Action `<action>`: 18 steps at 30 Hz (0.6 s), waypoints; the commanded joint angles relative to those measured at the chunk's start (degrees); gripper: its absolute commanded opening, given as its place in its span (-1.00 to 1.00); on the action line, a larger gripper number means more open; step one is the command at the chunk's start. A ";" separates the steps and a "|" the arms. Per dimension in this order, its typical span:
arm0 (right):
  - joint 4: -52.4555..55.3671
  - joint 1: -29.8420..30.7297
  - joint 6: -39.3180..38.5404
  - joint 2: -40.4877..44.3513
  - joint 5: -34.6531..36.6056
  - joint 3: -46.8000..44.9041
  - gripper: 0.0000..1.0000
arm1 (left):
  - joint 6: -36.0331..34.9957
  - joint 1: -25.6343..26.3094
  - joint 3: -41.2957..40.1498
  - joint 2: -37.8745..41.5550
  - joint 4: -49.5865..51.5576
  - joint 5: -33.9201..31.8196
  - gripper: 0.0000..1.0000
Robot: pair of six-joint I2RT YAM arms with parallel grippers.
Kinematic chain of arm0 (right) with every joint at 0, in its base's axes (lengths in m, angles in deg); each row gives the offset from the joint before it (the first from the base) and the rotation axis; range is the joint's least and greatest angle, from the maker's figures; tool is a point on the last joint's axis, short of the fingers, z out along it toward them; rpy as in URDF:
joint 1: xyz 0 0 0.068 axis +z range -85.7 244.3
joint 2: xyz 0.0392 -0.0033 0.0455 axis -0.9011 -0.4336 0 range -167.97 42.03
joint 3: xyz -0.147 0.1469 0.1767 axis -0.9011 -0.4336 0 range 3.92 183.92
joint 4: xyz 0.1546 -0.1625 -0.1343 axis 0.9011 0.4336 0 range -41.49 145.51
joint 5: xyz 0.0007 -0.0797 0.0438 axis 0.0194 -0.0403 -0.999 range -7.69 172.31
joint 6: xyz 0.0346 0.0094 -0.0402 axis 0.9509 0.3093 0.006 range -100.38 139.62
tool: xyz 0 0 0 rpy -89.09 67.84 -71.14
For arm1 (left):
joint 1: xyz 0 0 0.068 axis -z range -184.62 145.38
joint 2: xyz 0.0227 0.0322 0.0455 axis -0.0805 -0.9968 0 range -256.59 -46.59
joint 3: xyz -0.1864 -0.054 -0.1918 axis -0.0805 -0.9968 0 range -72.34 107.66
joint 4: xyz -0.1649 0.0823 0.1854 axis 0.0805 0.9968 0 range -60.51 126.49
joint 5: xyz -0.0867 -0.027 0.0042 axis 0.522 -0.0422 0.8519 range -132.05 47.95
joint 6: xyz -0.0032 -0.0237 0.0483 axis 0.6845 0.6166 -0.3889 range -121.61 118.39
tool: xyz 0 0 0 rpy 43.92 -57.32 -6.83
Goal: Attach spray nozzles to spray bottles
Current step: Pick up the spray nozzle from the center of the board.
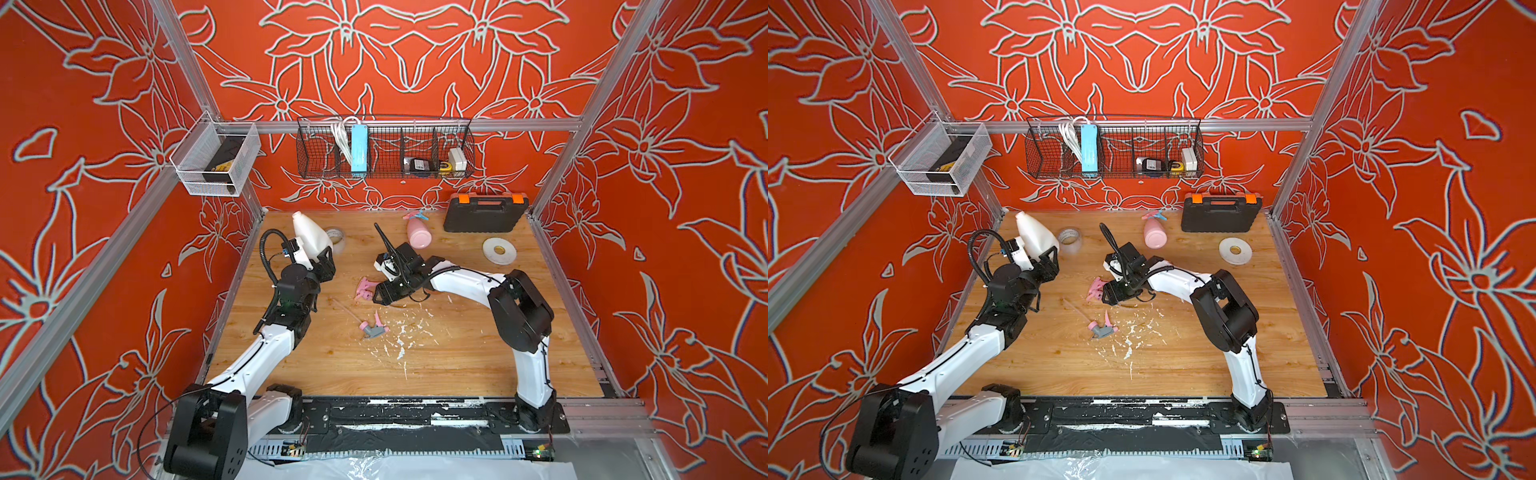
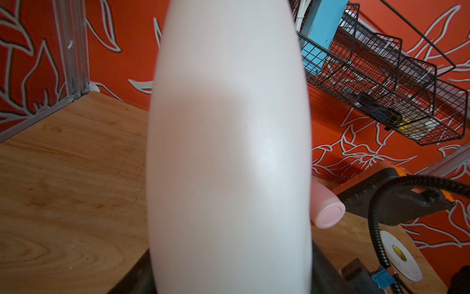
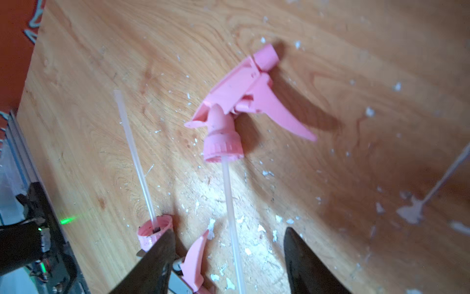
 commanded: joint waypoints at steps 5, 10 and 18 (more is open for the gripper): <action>12.63 2.46 -5.51 -5.89 8.05 13.39 0.15 | -0.15 -0.41 1.42 1.29 -1.66 -0.28 0.14; 15.73 4.27 -7.82 -9.61 10.00 17.72 0.19 | -0.07 -0.43 0.82 1.22 -2.13 0.36 0.14; 18.63 6.13 -9.27 -14.96 10.24 24.76 0.18 | -0.05 -0.41 0.13 1.57 -3.14 1.39 0.14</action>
